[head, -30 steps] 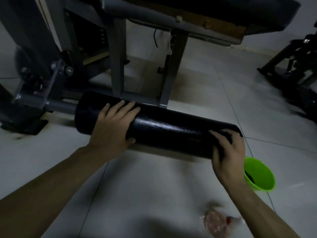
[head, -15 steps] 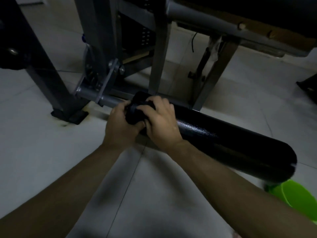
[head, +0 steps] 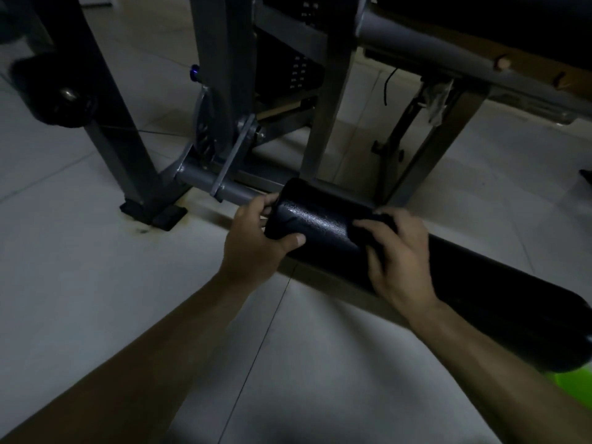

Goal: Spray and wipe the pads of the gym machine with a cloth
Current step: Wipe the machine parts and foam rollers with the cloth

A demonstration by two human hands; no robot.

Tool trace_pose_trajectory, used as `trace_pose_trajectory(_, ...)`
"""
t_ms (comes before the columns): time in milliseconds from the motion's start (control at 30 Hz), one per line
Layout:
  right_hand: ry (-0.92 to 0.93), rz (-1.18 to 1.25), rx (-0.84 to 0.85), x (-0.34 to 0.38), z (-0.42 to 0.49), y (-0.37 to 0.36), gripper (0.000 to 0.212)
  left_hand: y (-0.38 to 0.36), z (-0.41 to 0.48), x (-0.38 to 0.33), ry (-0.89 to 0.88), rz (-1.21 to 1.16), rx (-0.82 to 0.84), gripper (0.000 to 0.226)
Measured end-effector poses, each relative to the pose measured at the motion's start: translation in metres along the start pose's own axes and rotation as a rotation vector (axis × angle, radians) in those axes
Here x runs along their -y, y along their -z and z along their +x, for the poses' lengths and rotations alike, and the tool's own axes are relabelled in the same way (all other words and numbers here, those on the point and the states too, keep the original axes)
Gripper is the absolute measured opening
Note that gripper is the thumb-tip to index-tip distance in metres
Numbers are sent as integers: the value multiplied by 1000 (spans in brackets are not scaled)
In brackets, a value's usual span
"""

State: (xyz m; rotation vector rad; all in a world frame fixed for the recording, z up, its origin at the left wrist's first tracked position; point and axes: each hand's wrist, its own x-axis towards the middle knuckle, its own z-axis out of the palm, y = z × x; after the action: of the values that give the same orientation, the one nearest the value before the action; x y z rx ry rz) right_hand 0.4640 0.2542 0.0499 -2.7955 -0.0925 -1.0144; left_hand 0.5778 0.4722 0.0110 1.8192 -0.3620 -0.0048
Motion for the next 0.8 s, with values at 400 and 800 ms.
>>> trace_pose_trajectory(400,293,27,329,34,52,-19,34,-1,-1,2,101,-124,-5,65)
trace_pose_trajectory(800,131,93,140,48,42,-26,35,-3,1,5,105,-126,0,75)
